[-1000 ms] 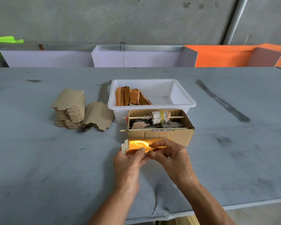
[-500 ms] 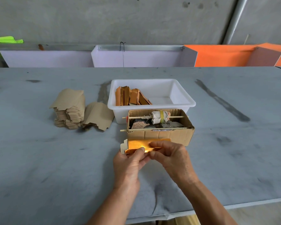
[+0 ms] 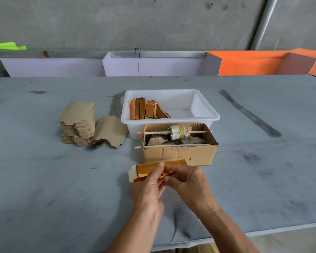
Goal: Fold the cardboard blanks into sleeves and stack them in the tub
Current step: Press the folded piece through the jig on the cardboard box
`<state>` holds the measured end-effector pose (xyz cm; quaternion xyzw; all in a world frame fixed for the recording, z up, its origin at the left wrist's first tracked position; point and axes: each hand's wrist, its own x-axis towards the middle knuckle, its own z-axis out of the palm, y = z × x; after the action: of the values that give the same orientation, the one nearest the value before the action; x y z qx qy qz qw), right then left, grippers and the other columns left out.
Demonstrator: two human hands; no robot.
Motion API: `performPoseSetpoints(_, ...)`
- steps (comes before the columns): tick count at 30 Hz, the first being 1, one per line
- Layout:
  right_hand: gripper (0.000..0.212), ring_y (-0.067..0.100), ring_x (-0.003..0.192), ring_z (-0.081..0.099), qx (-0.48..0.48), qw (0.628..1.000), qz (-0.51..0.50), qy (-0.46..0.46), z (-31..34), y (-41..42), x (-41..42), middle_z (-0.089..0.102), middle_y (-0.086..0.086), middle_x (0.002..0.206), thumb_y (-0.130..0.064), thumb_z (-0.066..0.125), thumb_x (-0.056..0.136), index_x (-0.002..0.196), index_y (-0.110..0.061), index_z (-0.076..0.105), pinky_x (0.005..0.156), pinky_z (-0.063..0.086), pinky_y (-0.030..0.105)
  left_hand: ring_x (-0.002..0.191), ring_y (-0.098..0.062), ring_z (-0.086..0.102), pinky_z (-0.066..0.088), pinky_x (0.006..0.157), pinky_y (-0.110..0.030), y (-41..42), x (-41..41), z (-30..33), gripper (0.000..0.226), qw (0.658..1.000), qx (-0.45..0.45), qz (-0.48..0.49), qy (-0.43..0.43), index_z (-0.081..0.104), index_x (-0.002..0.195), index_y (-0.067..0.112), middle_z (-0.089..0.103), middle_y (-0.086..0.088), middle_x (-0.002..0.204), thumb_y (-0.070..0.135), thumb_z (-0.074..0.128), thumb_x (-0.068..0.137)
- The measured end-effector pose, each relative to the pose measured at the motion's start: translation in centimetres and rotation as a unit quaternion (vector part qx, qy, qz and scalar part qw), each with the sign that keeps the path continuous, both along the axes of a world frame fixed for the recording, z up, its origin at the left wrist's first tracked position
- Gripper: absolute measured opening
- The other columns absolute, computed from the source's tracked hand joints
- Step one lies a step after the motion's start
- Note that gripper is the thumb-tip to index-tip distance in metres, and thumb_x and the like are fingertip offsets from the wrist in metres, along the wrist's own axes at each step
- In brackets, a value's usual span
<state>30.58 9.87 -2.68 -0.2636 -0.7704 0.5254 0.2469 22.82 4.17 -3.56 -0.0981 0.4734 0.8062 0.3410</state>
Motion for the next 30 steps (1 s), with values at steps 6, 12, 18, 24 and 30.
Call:
performPoseSetpoints(6,0.035,0.003,0.072,0.069,-0.005,1.000,0.003,0.031,-0.1,-0.6,0.2,0.073,-0.008,0.076,0.008,0.067,0.079,0.097,-0.022,0.073,0.069,0.051,0.013,0.069,-0.020,0.062,0.053,0.056,-0.027,0.1,-0.4,0.0,0.023,0.999,-0.007,0.015,-0.049,0.060,0.099,0.005,0.064,-0.012,0.092,0.002,0.069,0.078)
performPoseSetpoints(12,0.055,-0.002,0.073,0.066,0.005,0.995,-0.089,0.055,-1.0,-2.1,0.2,0.073,-0.009,0.075,0.000,0.069,0.082,0.118,-0.037,0.051,0.069,0.048,0.009,0.064,-0.020,0.064,0.052,0.045,-0.019,0.2,-0.4,0.0,0.036,0.997,-0.003,0.068,-0.030,0.056,0.112,0.002,0.064,-0.019,0.104,0.005,0.071,0.079)
performPoseSetpoints(18,0.072,0.002,0.065,0.065,-0.001,0.979,-0.175,0.103,-1.5,-3.2,-0.2,0.070,-0.010,0.067,-0.010,0.072,0.080,0.123,-0.053,0.033,0.068,0.050,0.013,0.064,-0.021,0.064,0.051,0.044,-0.019,0.2,0.1,0.3,0.029,0.996,-0.005,0.084,0.017,0.060,0.101,0.002,0.065,-0.017,0.094,0.004,0.074,0.076)
performPoseSetpoints(24,0.076,0.001,0.054,0.060,-0.004,0.969,-0.226,0.097,-1.1,-2.7,-0.6,0.067,-0.012,0.060,-0.014,0.076,0.077,0.142,-0.027,0.037,0.062,0.046,0.011,0.065,-0.020,0.067,0.051,0.047,-0.020,0.0,0.5,0.7,0.022,0.999,0.032,0.029,0.029,0.066,0.093,0.006,0.071,-0.011,0.085,0.008,0.074,0.074)
performPoseSetpoints(30,0.073,0.005,0.056,0.062,0.001,0.972,-0.227,0.067,-0.8,-1.8,-0.4,0.066,-0.001,0.058,-0.021,0.076,0.077,0.140,-0.024,0.038,0.063,0.047,0.014,0.079,-0.030,0.069,0.058,0.066,-0.033,-0.5,0.5,0.3,0.020,0.996,0.041,-0.024,0.078,0.067,0.086,0.004,0.072,-0.014,0.080,-0.005,0.072,0.068)
